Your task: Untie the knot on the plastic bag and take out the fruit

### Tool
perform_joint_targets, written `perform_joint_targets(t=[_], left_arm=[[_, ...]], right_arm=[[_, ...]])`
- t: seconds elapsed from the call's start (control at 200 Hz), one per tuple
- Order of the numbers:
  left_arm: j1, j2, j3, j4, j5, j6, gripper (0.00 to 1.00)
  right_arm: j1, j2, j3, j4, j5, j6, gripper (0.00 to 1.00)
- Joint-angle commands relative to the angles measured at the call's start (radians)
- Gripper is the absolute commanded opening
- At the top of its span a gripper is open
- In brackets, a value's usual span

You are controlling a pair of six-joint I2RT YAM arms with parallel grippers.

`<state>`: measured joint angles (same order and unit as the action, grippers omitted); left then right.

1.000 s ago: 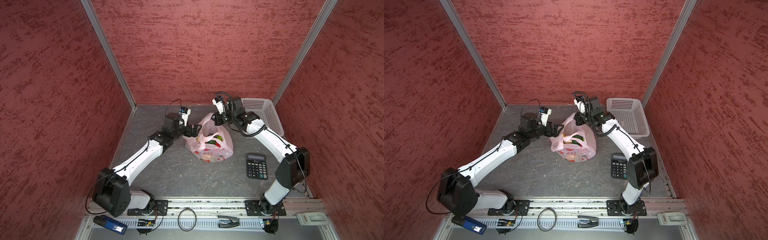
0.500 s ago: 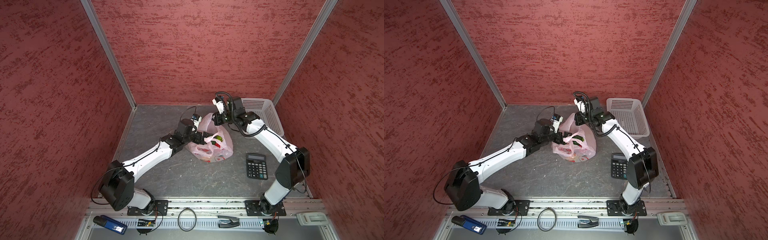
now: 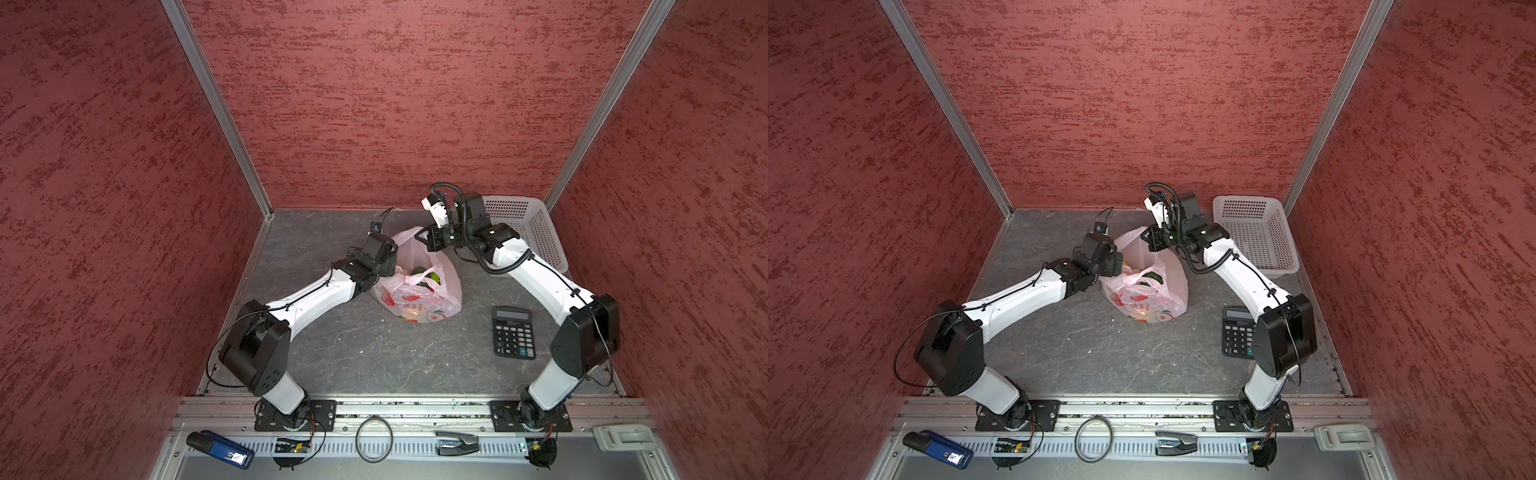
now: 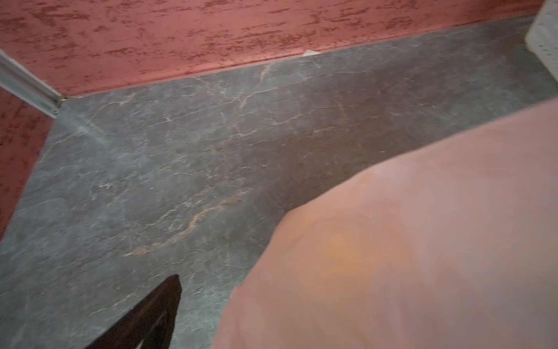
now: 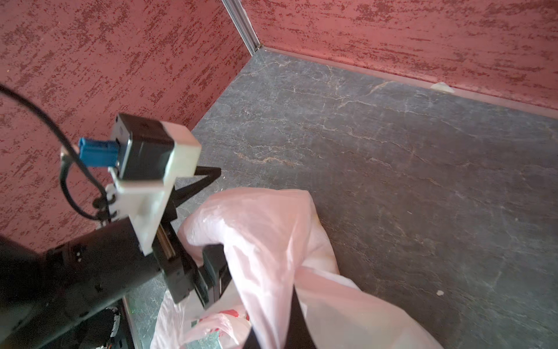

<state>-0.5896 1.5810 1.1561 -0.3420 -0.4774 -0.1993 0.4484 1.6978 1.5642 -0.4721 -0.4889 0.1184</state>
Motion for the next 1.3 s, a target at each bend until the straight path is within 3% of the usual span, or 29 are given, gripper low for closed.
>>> perform_joint_targets(t=[0.0,0.2,0.616,0.741,0.902,1.007,1.127,1.292], left_arm=[[0.065,-0.061,-0.043,-0.076,-0.062,-0.04,0.93],[0.157,-0.137,-0.108,-0.086,0.0,-0.046,0.73],[0.188,-0.184,-0.13,-0.153,0.158,-0.069,0.0],[0.174,-0.205,-0.1,-0.224,0.257,-0.114,0.0],[0.133,-0.21,-0.006,-0.347,0.33,-0.189,0.0],[0.11,-0.206,0.038,-0.413,0.351,-0.257,0.0],[0.078,-0.2,0.066,-0.473,0.332,-0.317,0.0],[0.056,-0.207,0.079,-0.489,0.327,-0.376,0.0]], right_arm=[[-0.004,-0.059,0.007,0.04,-0.031,-0.017,0.0],[-0.004,-0.063,-0.018,0.032,-0.021,-0.034,0.0],[-0.053,0.018,-0.008,-0.026,0.039,-0.056,0.0],[-0.065,0.056,0.048,-0.09,0.055,-0.085,0.0],[-0.065,0.082,0.175,-0.264,0.061,-0.138,0.55],[-0.065,0.064,0.234,-0.365,0.044,-0.15,0.75],[-0.062,0.019,0.272,-0.421,0.011,-0.131,0.87],[-0.02,-0.012,0.33,-0.431,-0.095,-0.081,0.89]])
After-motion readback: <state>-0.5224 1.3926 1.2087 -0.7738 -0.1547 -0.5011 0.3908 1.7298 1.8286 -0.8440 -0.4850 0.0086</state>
